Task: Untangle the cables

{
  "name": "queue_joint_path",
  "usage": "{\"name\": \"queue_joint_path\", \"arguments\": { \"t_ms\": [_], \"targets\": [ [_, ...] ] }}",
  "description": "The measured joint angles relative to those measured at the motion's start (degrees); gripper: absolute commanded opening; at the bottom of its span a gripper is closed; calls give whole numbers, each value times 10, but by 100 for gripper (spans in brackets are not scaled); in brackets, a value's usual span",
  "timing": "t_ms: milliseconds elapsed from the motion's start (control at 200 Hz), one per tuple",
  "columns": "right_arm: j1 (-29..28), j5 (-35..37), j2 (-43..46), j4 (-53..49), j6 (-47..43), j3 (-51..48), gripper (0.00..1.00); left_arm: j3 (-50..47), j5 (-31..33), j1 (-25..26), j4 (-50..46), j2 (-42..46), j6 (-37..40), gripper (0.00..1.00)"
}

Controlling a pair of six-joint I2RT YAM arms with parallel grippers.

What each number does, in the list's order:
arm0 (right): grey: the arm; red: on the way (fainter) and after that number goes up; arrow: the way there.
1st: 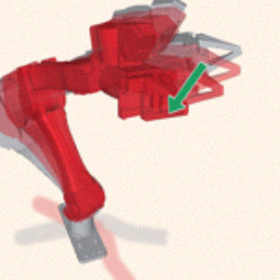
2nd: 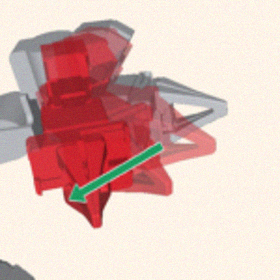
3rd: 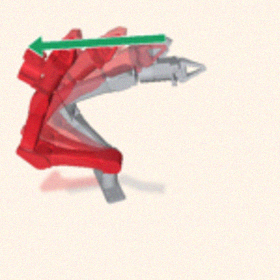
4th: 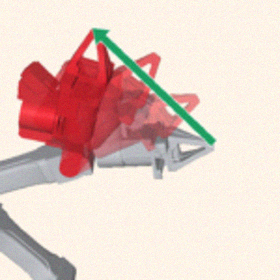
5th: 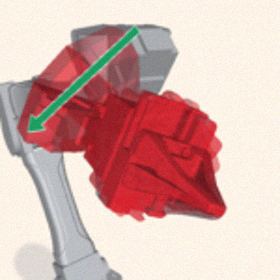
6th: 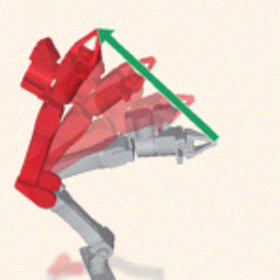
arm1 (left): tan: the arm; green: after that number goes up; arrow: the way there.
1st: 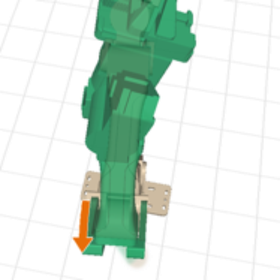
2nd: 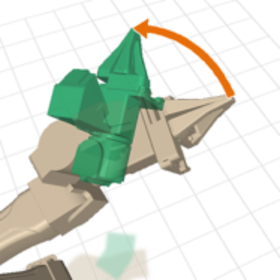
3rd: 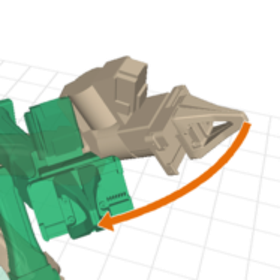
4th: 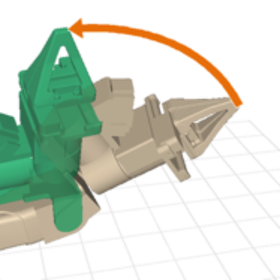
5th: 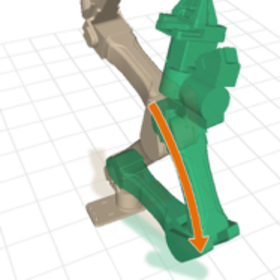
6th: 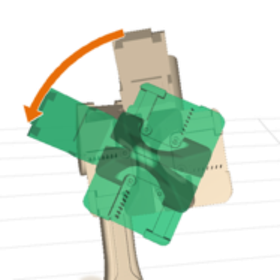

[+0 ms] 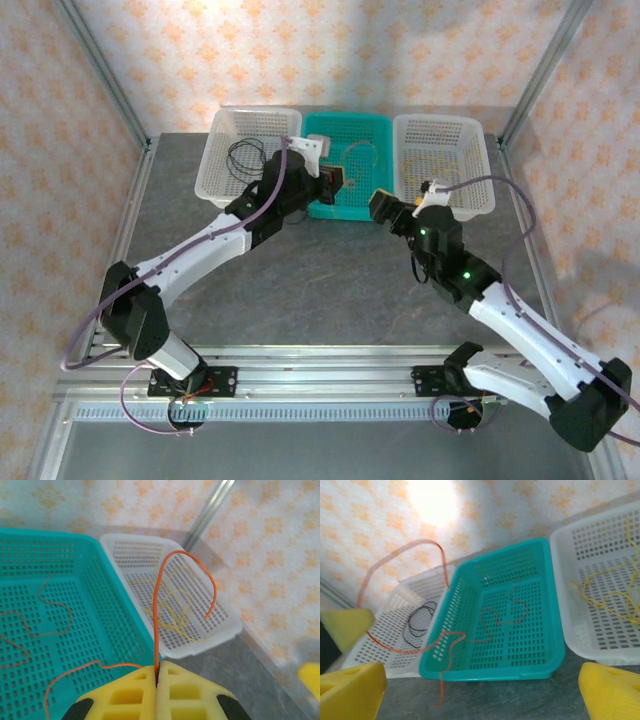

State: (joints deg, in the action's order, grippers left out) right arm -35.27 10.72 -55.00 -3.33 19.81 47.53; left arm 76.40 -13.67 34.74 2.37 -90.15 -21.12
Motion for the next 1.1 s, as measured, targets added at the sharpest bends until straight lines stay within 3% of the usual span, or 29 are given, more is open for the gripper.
{"name": "queue_joint_path", "arguments": {
  "t_ms": [285, 511, 996, 1101],
  "targets": [
    [89, -90, -111, 17, 1, 41, 93, 106, -11, -68, -1, -94, -15, 0],
    [143, -169, -183, 47, 12, 68, 95, 198, -11, -79, -3, -186, -15, 0],
    [152, -185, -227, 85, 12, 74, 97, 433, 6, -83, -87, -416, -28, 0],
    [152, -186, -231, 94, 10, 74, 97, 438, 9, -83, -108, -431, -31, 15]
  ]
}}
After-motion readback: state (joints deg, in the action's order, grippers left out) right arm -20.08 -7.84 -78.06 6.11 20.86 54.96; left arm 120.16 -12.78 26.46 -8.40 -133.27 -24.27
